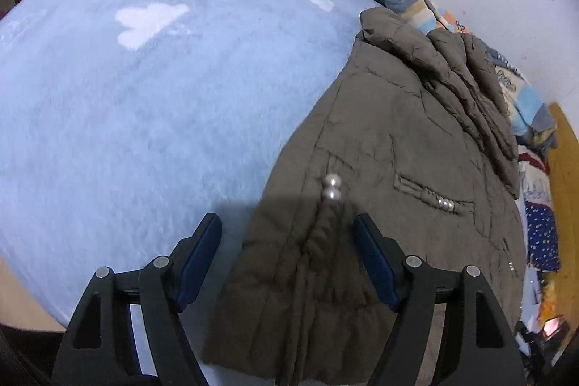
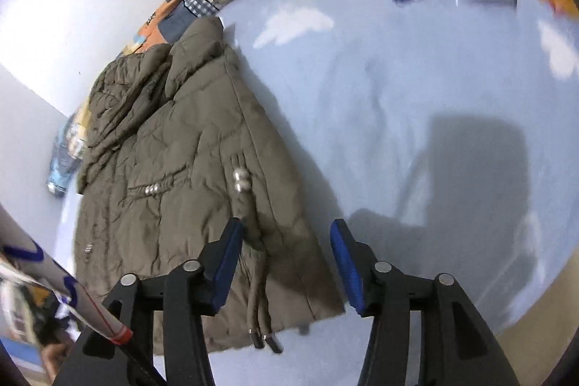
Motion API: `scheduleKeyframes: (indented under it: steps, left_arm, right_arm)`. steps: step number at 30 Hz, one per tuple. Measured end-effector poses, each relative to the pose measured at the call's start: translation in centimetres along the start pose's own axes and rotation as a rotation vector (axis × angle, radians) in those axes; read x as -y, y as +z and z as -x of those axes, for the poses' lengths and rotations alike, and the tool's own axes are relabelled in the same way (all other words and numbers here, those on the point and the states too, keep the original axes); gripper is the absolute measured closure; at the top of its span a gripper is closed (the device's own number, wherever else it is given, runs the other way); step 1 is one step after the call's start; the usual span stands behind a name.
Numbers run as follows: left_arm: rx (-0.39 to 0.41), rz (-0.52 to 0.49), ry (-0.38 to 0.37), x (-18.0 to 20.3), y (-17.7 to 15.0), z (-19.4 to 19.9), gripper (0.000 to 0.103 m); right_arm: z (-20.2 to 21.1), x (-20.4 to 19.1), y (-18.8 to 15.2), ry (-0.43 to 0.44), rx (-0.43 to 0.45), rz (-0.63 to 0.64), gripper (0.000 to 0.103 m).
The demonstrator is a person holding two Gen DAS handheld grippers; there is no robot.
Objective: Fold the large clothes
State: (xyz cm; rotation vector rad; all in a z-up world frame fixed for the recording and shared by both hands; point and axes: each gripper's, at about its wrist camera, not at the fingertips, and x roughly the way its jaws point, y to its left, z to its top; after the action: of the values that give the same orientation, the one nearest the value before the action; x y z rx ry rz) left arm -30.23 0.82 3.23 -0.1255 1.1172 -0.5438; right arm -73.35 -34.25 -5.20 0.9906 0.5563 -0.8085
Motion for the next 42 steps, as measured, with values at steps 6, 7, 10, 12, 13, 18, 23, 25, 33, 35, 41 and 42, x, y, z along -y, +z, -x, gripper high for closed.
scheduleKeyframes:
  steps: [6,7,10,12,13,18,23,25,33,35,41,42]
  left_arm:
    - [0.000,0.013,-0.049,0.7,-2.2,0.6,0.029]
    - [0.008,0.001,-0.046,1.1,-2.4,0.6,0.029]
    - [0.038,-0.027,-0.042,1.9,-2.7,0.5,0.029]
    - [0.063,-0.036,-0.030,2.2,-2.6,0.3,0.049]
    - [0.071,-0.050,-0.022,2.4,-2.5,0.3,0.063]
    - [0.132,-0.164,0.022,3.9,-3.2,1.6,0.078]
    - [0.187,-0.262,0.038,5.1,-4.2,3.2,0.081]
    - [0.192,-0.280,0.041,5.2,-4.5,3.5,0.081]
    - [0.146,-0.242,0.016,3.9,-3.6,3.0,0.076]
    - [0.132,-0.187,-0.006,3.0,-3.2,3.0,0.063]
    - [0.099,-0.041,-0.085,-0.4,-2.0,3.9,0.044]
    - [0.095,-0.014,-0.093,-1.0,-1.9,3.9,0.044]
  right_arm:
    - [-1.4,1.1,-1.1,0.109,-0.061,-0.097,0.039]
    - [-1.7,0.9,-1.2,0.123,-0.065,-0.097,0.039]
    - [-1.8,-0.8,-1.6,0.128,-0.050,-0.032,0.064]
    - [-1.7,-1.4,-1.6,0.125,-0.035,-0.006,0.081]
    - [-1.5,-1.8,-1.6,0.117,-0.017,0.007,0.082]
    - [-0.4,-4.1,-2.1,-0.006,0.048,0.131,0.087]
    - [1.7,-4.9,-2.5,-0.046,0.129,0.198,0.090]
    - [2.5,-5.1,-2.7,-0.065,0.156,0.216,0.091]
    - [2.6,-4.3,-2.8,-0.084,0.139,0.161,0.091]
    - [2.1,-3.8,-2.6,-0.062,0.124,0.128,0.090]
    - [1.5,-3.4,-2.5,-0.033,0.100,0.076,0.084]
    - [1.5,-3.3,-2.4,-0.030,0.099,0.065,0.082]
